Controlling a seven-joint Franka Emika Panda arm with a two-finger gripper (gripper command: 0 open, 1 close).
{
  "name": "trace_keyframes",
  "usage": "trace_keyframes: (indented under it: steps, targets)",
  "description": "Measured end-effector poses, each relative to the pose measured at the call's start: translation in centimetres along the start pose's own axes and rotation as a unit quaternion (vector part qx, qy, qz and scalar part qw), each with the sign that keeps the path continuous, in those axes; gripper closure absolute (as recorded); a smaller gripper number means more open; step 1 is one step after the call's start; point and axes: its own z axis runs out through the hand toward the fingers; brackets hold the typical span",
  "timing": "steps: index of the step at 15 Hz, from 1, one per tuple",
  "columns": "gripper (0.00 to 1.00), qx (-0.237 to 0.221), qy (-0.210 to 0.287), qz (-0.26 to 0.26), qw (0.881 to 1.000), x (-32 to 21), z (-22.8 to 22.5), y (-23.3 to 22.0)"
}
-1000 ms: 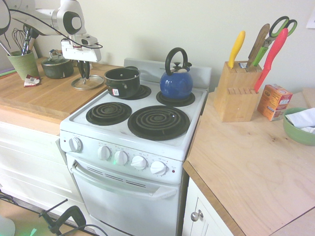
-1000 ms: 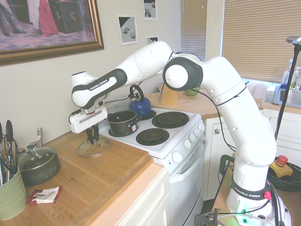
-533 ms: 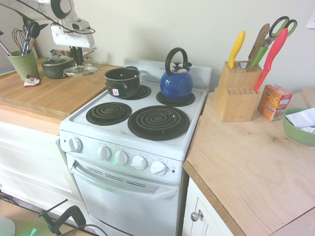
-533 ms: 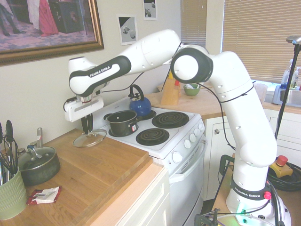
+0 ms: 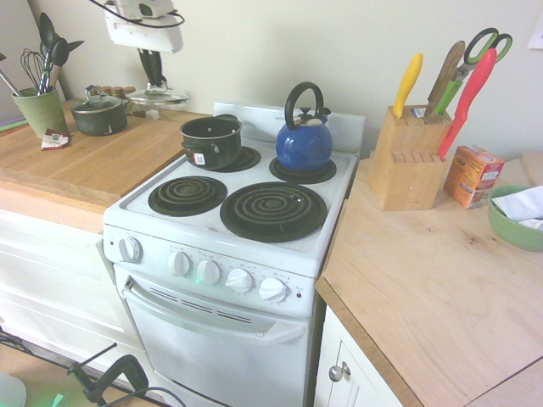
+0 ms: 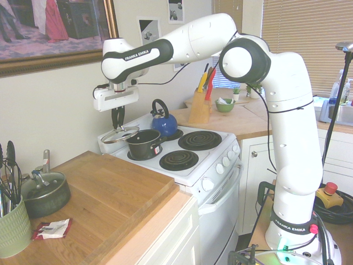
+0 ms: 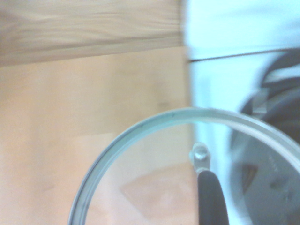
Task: Cover the lid of the pot
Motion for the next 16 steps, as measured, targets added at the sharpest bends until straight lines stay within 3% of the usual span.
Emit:
trace_keyframes:
  steps: [6, 16]
  targets:
    - [1.00, -0.014, -0.010, 0.054, 0.998, 7.2, 4.1, 4.8]
    - [1.00, -0.010, -0.014, 0.074, 0.997, 10.4, 5.8, 6.9]
